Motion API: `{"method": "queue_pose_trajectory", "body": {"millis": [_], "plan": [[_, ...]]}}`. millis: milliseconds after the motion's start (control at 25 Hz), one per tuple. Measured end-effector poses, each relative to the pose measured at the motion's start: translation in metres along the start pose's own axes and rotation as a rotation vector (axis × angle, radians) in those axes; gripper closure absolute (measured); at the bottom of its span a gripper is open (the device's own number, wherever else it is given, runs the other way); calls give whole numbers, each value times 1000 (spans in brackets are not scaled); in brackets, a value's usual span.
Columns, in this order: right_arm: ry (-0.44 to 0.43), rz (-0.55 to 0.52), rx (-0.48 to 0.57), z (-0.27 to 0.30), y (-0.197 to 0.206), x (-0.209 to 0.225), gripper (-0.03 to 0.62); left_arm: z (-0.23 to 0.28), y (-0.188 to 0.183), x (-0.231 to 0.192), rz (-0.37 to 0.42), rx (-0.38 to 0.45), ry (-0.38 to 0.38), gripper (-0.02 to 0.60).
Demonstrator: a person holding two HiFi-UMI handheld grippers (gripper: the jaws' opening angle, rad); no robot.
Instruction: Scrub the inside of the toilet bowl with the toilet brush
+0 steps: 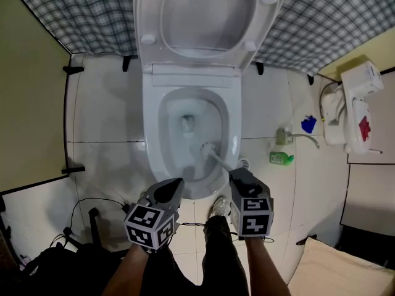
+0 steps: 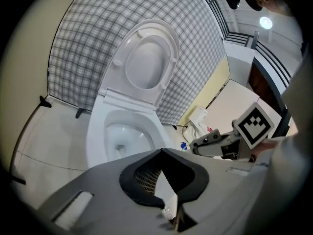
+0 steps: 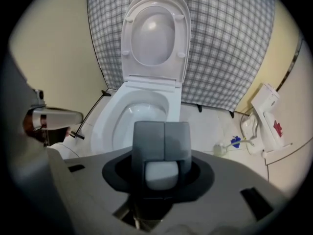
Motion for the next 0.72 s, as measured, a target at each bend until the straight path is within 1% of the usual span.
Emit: {"method": "queue_pose_trajectory", "body": {"millis": [120,240,360,480,560,720], "plan": [[25,-6,50,22,-29,17,421,-1,1,-2,-6,-1,-12,574],[43,-34,111,42,-61,35,422,-1,0,-6,-1,-3,-22,574],[29,-56,150,59,-90,44,421,0,0,-12,0,-6,-33,574],[-9,-102,172,66,-108,44,421,1,0,-15,0,-10,-43,574],[-46,-164,164,64,-112,38,421,1,1,-18,-2,-13,-51,574],[-143,-353,96,58,-107,26,421,1,3,-17,-7,-11,-46,574]]}}
Point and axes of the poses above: the fingertips, and each gripper's own axes: z forward along the fingers, x to its right, y out of its underside, the point moved 7 cm from there along -z, backward along the fingers, and after that the axes turned 4 degrees about x, right-handed, at the moved point
